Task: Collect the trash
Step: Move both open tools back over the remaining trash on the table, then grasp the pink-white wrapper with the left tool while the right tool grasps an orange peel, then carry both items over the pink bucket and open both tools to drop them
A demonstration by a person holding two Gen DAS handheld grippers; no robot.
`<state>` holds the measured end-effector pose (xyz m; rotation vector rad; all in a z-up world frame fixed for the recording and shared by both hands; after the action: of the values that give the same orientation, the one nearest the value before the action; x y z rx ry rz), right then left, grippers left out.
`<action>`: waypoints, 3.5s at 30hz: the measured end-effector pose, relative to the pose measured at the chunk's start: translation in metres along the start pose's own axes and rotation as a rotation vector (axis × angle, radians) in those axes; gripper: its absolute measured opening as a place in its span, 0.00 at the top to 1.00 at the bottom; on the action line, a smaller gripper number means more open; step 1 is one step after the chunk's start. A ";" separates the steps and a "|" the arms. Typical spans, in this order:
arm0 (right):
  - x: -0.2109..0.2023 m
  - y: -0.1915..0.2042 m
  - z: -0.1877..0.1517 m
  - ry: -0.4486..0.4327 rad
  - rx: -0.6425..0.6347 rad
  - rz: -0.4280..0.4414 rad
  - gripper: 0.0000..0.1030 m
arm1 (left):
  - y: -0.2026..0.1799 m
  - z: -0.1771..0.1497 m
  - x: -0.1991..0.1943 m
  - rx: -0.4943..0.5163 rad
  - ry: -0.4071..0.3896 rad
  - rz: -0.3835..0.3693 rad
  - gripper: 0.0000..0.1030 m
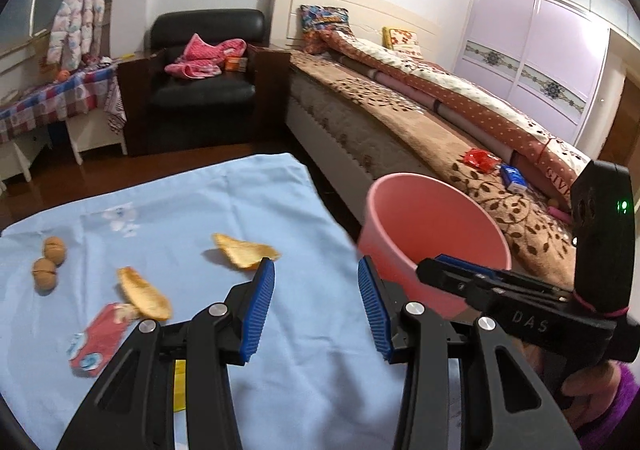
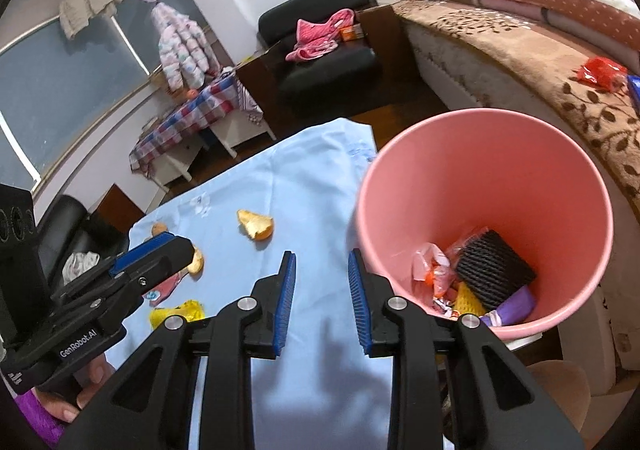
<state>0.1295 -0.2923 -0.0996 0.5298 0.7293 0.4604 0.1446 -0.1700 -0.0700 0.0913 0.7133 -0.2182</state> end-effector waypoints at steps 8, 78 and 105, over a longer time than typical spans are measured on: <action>0.022 0.031 -0.008 0.046 -0.050 0.038 0.73 | 0.048 -0.014 -0.007 -0.027 -0.011 0.055 0.58; 0.164 0.130 -0.044 0.346 -0.226 0.188 0.94 | 0.201 -0.082 0.003 -0.256 0.123 0.191 0.92; 0.009 0.022 0.015 0.001 -0.065 0.058 0.94 | 0.063 -0.037 -0.008 -0.104 0.095 0.015 0.92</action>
<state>0.1416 -0.2741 -0.0814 0.4908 0.6987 0.5364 0.1296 -0.1013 -0.0918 0.0081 0.8173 -0.1632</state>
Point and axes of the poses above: each gripper's, at about its wrist camera, not at the fingertips, and x roughly the way its jaws point, y to its left, z to its top, the point moved 10 cm from there along x, roughly the way its jaws point, and after that the axes turned 15 degrees about z, right-handed, at the moved point
